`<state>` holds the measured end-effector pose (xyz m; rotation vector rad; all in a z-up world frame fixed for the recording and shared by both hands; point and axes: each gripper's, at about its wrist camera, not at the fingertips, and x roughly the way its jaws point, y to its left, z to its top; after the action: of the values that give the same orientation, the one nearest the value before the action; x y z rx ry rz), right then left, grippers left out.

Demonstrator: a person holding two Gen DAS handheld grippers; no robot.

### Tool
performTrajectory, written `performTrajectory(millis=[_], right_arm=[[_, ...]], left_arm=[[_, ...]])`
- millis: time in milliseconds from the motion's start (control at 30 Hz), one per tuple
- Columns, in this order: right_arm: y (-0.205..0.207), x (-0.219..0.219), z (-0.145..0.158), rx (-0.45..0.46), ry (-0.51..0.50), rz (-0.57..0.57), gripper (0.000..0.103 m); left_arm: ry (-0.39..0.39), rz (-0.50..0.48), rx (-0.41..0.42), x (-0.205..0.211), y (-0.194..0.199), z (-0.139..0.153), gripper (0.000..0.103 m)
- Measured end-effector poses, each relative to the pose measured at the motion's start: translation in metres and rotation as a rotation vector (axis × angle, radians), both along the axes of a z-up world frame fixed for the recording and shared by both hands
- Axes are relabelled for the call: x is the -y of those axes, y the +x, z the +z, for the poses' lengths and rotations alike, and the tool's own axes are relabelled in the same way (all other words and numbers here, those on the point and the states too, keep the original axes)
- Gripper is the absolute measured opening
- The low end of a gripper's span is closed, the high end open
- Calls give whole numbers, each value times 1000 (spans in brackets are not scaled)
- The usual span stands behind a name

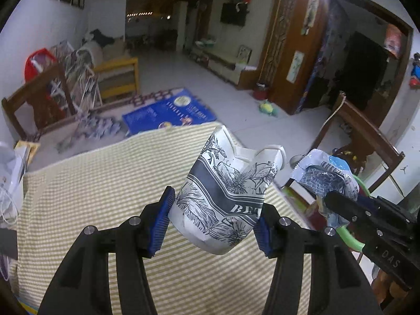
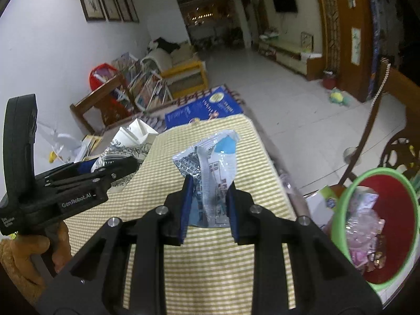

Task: Collect trash
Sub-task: 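Carry the paper cup and plastic wrapper over the red bucket with both tools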

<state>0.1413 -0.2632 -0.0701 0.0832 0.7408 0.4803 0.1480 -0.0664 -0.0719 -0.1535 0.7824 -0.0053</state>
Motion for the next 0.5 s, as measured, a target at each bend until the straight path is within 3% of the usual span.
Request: performTrajectory(millis=[500], right_arm=[[-26, 59, 7, 25, 34, -99, 25]], left_arm=[[2, -74, 34, 56, -18, 15, 53]])
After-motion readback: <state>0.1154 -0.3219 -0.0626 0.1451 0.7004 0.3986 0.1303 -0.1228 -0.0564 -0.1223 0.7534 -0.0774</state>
